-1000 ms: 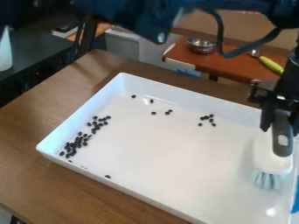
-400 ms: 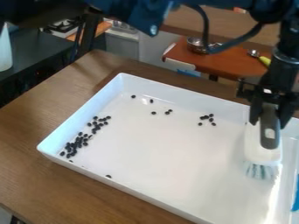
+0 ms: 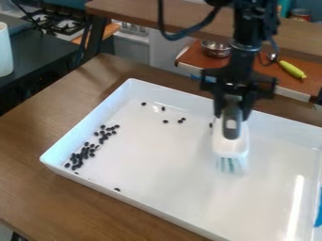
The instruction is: Sweep into pile
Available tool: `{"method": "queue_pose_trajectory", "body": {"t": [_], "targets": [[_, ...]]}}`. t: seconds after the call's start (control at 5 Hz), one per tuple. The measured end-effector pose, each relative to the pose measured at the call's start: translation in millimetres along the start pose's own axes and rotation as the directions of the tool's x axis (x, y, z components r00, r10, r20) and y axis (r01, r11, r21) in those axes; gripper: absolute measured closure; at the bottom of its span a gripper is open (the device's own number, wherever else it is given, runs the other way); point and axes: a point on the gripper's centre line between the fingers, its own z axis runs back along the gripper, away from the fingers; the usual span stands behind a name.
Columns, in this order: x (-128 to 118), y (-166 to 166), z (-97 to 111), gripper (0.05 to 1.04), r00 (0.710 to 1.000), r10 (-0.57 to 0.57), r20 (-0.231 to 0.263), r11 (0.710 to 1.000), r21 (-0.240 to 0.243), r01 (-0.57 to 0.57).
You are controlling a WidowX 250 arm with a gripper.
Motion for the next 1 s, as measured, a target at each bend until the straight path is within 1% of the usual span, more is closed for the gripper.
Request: {"method": "queue_pose_trajectory", "body": {"t": [0.2, 0.4, 0.6, 1.0], "targets": [[3.7, 16.3, -2.8, 0.593, 1.0, 0.012, -0.011, 1.0, 0.011, -0.012], [11.4, 36.8, -4.9, 0.593, 0.998, 0.053, -0.016, 0.998, 0.022, -0.053], [18.9, 55.8, -6.2, 0.593, 0.996, 0.091, -0.004, 0.995, 0.044, -0.09], [41.0, 99.8, -9.4, 0.593, 0.978, 0.209, -0.014, 0.976, 0.066, -0.207]]}}
